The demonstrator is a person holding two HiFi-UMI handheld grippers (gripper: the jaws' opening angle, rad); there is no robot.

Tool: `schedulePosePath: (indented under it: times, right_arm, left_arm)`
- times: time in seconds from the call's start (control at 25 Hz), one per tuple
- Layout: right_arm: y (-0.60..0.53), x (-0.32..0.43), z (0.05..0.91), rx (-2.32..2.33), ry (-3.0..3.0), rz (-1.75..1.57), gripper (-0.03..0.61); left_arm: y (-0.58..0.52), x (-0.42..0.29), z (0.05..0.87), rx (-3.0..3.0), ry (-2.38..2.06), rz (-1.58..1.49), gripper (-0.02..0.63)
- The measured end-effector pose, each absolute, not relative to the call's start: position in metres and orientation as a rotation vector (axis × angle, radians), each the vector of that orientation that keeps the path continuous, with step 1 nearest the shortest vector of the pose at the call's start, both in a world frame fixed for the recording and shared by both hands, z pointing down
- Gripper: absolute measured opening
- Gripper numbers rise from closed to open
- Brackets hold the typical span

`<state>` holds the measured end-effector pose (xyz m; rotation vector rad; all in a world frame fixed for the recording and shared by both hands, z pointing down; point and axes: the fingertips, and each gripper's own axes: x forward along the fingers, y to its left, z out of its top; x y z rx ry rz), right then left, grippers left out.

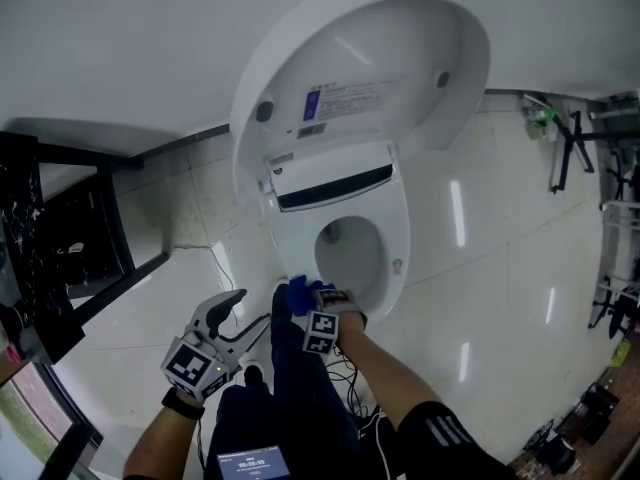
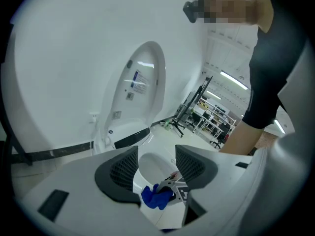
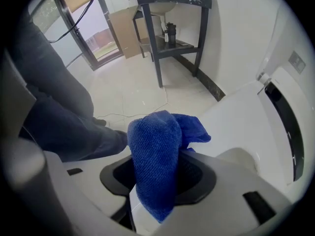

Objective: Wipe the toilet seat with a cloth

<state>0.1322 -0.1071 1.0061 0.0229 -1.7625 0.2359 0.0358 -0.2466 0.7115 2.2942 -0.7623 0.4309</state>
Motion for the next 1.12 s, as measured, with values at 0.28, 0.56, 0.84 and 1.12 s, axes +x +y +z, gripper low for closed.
schedulePosePath:
  times: [0.28,0.56,0.84,1.12]
  right_arm:
    - [-0.129,0.125,0.982,0.289,-1.903,0.449,0.201]
    - [-0.211,0.116,0.824,0.839,-2.241,0.696,0.201]
    - [-0.180,0.136,0.664,1.037,-2.346,0.359,0.201]
    - [-0.006,0.133,0.511,1.232,-2.329,0.227,0.201]
  left_arm:
    - [-0.234,0.051,0.704,2.327,-0.714,0.435,0.244]
    - [-0.208,0.041,0.668,2.409,-0.730,0.409,0.244]
    - [-0.155,0.022,0.581,2.572,-0.727,0.326,0.244]
    - [0.011,-0.039,0.479,2.727,-0.674,0.306,0.244]
